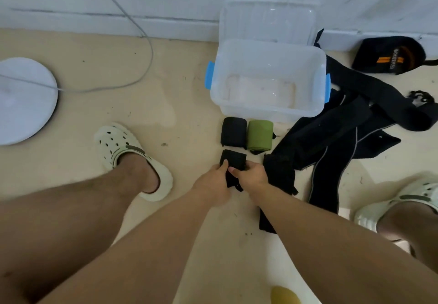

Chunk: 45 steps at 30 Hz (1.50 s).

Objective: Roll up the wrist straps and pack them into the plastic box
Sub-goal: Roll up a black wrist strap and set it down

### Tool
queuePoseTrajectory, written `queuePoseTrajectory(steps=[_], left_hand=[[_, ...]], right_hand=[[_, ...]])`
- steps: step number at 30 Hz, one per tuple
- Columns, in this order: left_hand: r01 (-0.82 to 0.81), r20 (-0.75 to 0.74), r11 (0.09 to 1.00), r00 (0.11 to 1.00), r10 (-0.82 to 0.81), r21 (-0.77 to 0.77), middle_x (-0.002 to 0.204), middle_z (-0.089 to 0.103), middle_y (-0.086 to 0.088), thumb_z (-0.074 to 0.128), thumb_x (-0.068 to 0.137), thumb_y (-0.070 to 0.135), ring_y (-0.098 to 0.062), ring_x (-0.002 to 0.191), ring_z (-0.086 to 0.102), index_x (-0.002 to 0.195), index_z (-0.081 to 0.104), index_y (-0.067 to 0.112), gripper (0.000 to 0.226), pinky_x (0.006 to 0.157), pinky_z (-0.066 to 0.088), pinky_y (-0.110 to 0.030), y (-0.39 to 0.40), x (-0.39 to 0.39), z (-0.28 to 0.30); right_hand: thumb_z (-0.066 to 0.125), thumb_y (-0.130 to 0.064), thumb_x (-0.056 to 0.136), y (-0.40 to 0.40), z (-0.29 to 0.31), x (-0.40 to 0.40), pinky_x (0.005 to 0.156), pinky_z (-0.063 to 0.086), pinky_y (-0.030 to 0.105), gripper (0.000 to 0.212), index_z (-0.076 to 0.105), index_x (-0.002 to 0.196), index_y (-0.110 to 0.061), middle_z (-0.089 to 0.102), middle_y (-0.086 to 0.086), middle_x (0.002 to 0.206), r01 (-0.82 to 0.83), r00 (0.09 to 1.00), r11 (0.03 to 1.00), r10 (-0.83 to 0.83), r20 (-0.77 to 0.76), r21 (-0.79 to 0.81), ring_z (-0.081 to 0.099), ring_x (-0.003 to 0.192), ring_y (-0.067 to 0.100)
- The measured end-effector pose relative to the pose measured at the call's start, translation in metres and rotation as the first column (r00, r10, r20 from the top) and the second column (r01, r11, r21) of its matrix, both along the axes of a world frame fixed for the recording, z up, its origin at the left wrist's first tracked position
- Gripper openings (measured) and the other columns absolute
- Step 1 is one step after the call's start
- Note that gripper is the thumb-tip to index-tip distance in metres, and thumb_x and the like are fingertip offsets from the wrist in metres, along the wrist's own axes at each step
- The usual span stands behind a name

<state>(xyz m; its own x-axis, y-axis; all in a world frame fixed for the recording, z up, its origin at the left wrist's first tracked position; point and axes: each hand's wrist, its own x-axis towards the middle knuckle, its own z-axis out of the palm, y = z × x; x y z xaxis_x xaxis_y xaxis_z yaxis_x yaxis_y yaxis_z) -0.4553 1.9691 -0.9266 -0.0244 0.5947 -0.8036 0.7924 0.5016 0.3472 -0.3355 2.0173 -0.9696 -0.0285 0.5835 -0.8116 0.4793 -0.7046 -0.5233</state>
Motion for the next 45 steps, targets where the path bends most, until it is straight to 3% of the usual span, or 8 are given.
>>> queuePoseTrajectory(steps=[17, 22, 25, 28, 33, 35, 39, 45], left_hand=[[0.003, -0.032, 0.999, 0.999, -0.004, -0.049, 0.16, 0.032, -0.013, 0.058, 0.097, 0.017, -0.032, 0.135, 0.049, 0.166, -0.006, 0.019, 0.094, 0.11, 0.047, -0.044, 0.027, -0.003, -0.02], [0.021, -0.048, 0.998, 0.999, -0.023, -0.051, 0.159, 0.033, -0.013, 0.057, 0.095, 0.014, -0.032, 0.135, 0.048, 0.165, -0.008, 0.019, 0.096, 0.109, 0.046, -0.042, 0.033, -0.008, -0.021], [0.0, -0.065, 0.999, 0.998, -0.002, -0.038, 0.154, 0.037, -0.013, 0.057, 0.097, 0.016, -0.032, 0.132, 0.05, 0.166, -0.005, 0.018, 0.093, 0.108, 0.048, -0.044, 0.034, -0.005, -0.018], [-0.033, -0.131, 0.999, 0.991, 0.033, 0.007, 0.163, 0.025, -0.013, 0.058, 0.098, 0.022, -0.034, 0.138, 0.045, 0.166, 0.002, 0.012, 0.089, 0.111, 0.045, -0.044, 0.034, 0.008, -0.011], [0.258, -0.362, 0.96, 0.909, -0.204, 0.109, 0.173, 0.001, -0.011, 0.061, 0.098, 0.023, -0.033, 0.157, 0.015, 0.165, -0.001, 0.012, 0.092, 0.124, 0.028, -0.048, 0.025, 0.032, 0.008], [0.351, -0.345, 0.923, 0.895, -0.282, 0.156, 0.172, 0.009, -0.011, 0.061, 0.099, 0.022, -0.031, 0.158, 0.014, 0.165, 0.01, 0.013, 0.084, 0.126, 0.025, -0.047, 0.017, 0.04, 0.007], [0.389, -0.183, 0.913, 0.913, -0.364, 0.123, 0.163, 0.033, -0.012, 0.059, 0.1, 0.019, -0.031, 0.153, 0.025, 0.157, 0.033, 0.011, 0.064, 0.121, 0.034, -0.044, 0.004, 0.06, 0.005], [0.283, 0.092, 0.953, 0.957, -0.274, -0.105, 0.15, 0.051, -0.013, 0.061, 0.099, 0.018, -0.031, 0.135, 0.051, 0.158, 0.037, 0.014, 0.065, 0.111, 0.047, -0.04, -0.014, 0.076, -0.005]], right_hand=[[0.083, -0.029, 0.087, 0.02, -0.013, -0.014, 0.089, 0.06, 0.038, 0.052, 0.066, 0.135, -0.019, 0.071, 0.006, 0.126, 0.072, 0.996, 0.995, -0.076, 0.053, 0.062, 0.068, 0.11, 0.025], [0.081, -0.035, 0.089, 0.029, -0.013, -0.017, 0.079, 0.054, 0.032, 0.051, 0.066, 0.135, -0.02, 0.071, 0.004, 0.125, 0.003, 0.996, 0.997, -0.011, 0.091, 0.08, 0.059, 0.093, 0.016], [0.08, -0.035, 0.09, 0.031, -0.008, -0.015, 0.077, 0.054, 0.03, 0.049, 0.067, 0.133, -0.017, 0.072, 0.006, 0.124, -0.072, 0.994, 0.994, 0.064, 0.09, 0.082, 0.061, 0.094, 0.016], [0.08, -0.028, 0.09, 0.027, -0.001, -0.002, 0.087, 0.054, 0.031, 0.049, 0.066, 0.135, -0.013, 0.07, 0.005, 0.129, -0.083, 0.994, 0.984, 0.071, 0.08, 0.16, 0.065, 0.107, 0.018], [0.071, -0.031, 0.095, 0.01, 0.005, 0.05, 0.076, 0.048, 0.03, 0.023, 0.067, 0.117, -0.029, 0.067, -0.002, 0.114, -0.113, 0.948, 0.918, -0.015, 0.319, 0.379, 0.063, 0.097, 0.014], [0.073, -0.034, 0.093, 0.002, 0.004, 0.074, 0.085, 0.053, 0.037, 0.036, 0.059, 0.125, -0.025, 0.059, 0.0, 0.12, -0.102, 0.909, 0.929, -0.058, 0.412, 0.355, 0.06, 0.11, 0.021], [0.081, -0.037, 0.086, -0.02, -0.006, 0.106, 0.104, 0.052, 0.051, 0.07, 0.045, 0.142, -0.015, 0.054, 0.011, 0.136, 0.003, 0.908, 0.999, -0.024, 0.417, 0.052, 0.055, 0.126, 0.035], [0.079, -0.024, 0.09, -0.038, -0.012, 0.105, 0.091, 0.056, 0.043, 0.059, 0.048, 0.136, -0.004, 0.062, 0.018, 0.128, 0.101, 0.949, 0.99, -0.066, 0.309, -0.1, 0.063, 0.115, 0.036]])
